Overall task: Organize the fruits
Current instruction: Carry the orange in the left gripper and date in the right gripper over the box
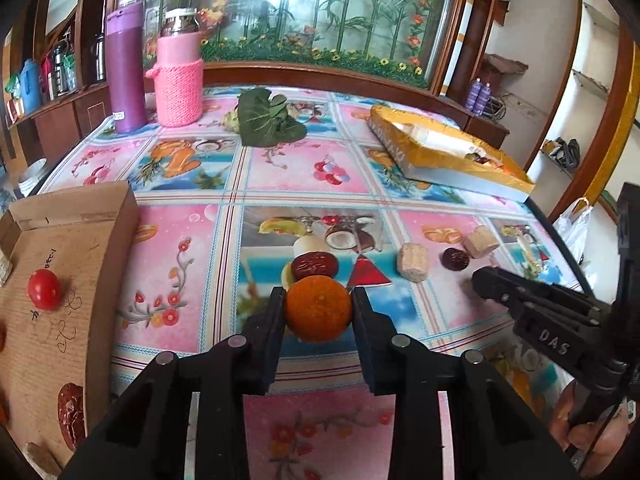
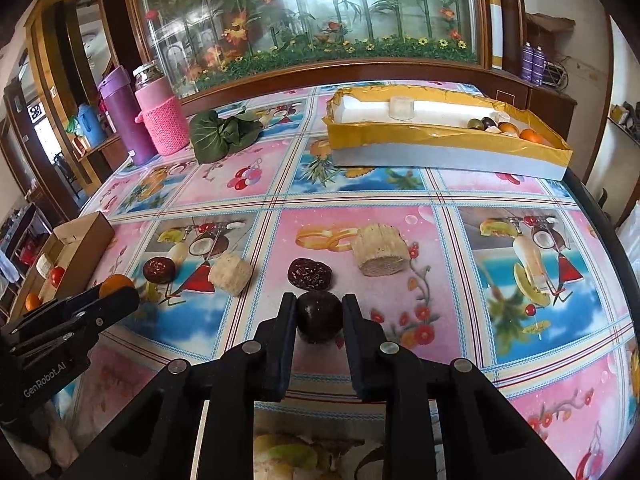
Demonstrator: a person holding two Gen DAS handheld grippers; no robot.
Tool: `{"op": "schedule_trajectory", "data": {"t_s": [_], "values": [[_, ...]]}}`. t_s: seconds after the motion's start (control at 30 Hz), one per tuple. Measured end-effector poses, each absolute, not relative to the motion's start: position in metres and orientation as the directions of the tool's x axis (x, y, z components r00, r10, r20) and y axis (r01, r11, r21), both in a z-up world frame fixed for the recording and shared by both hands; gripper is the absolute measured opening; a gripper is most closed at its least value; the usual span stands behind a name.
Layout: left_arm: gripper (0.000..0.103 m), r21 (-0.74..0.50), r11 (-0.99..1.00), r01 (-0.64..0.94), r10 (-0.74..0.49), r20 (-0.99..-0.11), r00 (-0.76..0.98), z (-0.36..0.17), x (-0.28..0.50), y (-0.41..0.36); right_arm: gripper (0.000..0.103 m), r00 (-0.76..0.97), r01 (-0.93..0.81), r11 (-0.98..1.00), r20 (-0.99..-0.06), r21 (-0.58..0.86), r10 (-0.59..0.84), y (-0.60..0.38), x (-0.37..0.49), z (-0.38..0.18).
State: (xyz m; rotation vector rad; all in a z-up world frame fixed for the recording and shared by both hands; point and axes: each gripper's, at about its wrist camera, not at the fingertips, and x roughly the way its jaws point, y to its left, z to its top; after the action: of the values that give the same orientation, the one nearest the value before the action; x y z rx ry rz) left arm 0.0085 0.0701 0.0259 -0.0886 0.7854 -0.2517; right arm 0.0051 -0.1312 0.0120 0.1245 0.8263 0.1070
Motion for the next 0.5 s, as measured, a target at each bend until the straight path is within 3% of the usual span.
{"op": "schedule_trajectory", "data": {"t_s": [0.27,0.5], "values": [[0.031,-0.343,0.925,0.162,-0.358,-0.643,0.677,0.062,-0.048,0.126,0.024,0.666,-0.092,0.977,-0.718,0.19,0.202,-0.109,-0.026,0.031],[0.031,-0.243,0.966,-0.087,-0.1,-0.665,0.74,0.074,-0.075,0.223,0.025,0.649,-0.29,0.937,-0.68,0.195,0.342,-0.028,-0.046,0.064]]}}
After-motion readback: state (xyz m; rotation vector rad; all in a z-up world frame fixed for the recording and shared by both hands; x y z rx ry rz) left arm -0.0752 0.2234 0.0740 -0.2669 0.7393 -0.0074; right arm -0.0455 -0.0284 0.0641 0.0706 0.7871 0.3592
